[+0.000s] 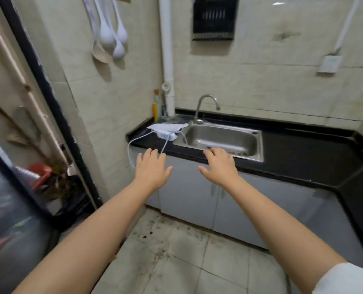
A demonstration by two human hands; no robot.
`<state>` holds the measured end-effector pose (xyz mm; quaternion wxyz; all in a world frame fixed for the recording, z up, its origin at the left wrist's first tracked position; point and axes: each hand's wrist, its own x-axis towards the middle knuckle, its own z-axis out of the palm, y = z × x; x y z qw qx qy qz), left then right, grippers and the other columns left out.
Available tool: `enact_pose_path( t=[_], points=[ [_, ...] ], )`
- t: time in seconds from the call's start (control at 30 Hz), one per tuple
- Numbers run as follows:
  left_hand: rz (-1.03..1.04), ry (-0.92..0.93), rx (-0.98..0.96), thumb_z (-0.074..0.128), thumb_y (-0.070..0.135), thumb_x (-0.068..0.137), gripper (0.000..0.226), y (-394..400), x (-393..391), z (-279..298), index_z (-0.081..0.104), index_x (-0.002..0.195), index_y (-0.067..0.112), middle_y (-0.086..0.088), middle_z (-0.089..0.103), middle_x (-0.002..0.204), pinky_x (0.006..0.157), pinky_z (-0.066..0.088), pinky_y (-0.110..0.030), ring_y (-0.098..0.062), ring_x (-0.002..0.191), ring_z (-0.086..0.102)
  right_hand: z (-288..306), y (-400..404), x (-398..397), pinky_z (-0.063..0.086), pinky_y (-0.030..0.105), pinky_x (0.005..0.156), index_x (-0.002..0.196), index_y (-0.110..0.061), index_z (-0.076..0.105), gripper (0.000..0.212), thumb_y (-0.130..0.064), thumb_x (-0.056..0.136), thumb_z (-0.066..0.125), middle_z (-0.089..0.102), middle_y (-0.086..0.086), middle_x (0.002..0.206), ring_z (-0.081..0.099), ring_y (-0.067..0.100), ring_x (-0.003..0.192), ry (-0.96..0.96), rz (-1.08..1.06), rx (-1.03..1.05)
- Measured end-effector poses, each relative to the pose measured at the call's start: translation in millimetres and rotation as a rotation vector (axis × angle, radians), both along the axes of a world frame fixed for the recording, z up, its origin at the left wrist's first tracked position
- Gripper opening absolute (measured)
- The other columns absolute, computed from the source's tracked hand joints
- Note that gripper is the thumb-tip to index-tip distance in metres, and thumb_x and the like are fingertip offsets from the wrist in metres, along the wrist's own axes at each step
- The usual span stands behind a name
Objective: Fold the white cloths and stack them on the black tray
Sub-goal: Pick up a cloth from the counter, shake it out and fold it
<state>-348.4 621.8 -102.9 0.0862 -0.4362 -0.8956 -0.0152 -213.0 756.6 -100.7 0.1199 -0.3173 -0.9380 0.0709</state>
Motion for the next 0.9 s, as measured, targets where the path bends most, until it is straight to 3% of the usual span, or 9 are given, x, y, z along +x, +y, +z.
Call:
enact_pose_path(
  t=[0.3, 0.6, 0.8, 0.9],
  points=[
    [0.114, -0.074, 0.035, 0.039, 0.041, 0.095, 0.053, 94, -161, -32, 0.034, 0.138, 0.011, -0.012, 0.029, 0.149, 0.115, 0.017, -0.046, -0.027, 0.142, 0.018, -38, 103, -191, 0.034, 0.041, 0.101, 0.122, -0.01, 0.046, 0.043, -0.033, 0.086, 0.05, 0.047, 0.011, 0.13, 0.039, 0.029, 0.124, -0.021, 0.146, 0.087],
    [0.05, -0.136, -0.013, 0.039, 0.042, 0.095, 0.053, 227, -328, -48, 0.034, 0.138, 0.011, -0.012, 0.029, 0.15, 0.113, 0.018, -0.047, -0.028, 0.142, 0.019, -55, 242, -335, 0.041, 0.04, 0.094, 0.112, -0.009, 0.053, 0.035, -0.031, 0.084, 0.052, 0.054, 0.013, 0.12, 0.046, 0.031, 0.117, -0.05, 0.009, 0.005],
    [0.005, -0.173, -0.049, 0.041, 0.042, 0.093, 0.049, 310, -395, -82, 0.04, 0.133, 0.013, -0.012, 0.039, 0.142, 0.11, 0.026, -0.045, -0.028, 0.135, 0.03, -81, 334, -396, 0.035, 0.04, 0.102, 0.128, -0.011, 0.046, 0.046, -0.032, 0.087, 0.051, 0.05, 0.012, 0.129, 0.041, 0.029, 0.124, -0.117, -0.039, -0.034],
    [0.002, -0.228, -0.086, 0.039, 0.042, 0.095, 0.05, 351, -422, -102, 0.036, 0.135, 0.013, -0.012, 0.034, 0.145, 0.112, 0.024, -0.046, -0.03, 0.137, 0.026, -102, 384, -432, 0.035, 0.04, 0.101, 0.127, -0.009, 0.045, 0.044, -0.029, 0.088, 0.049, 0.049, 0.013, 0.129, 0.042, 0.03, 0.122, -0.185, -0.026, -0.051]
  ],
)
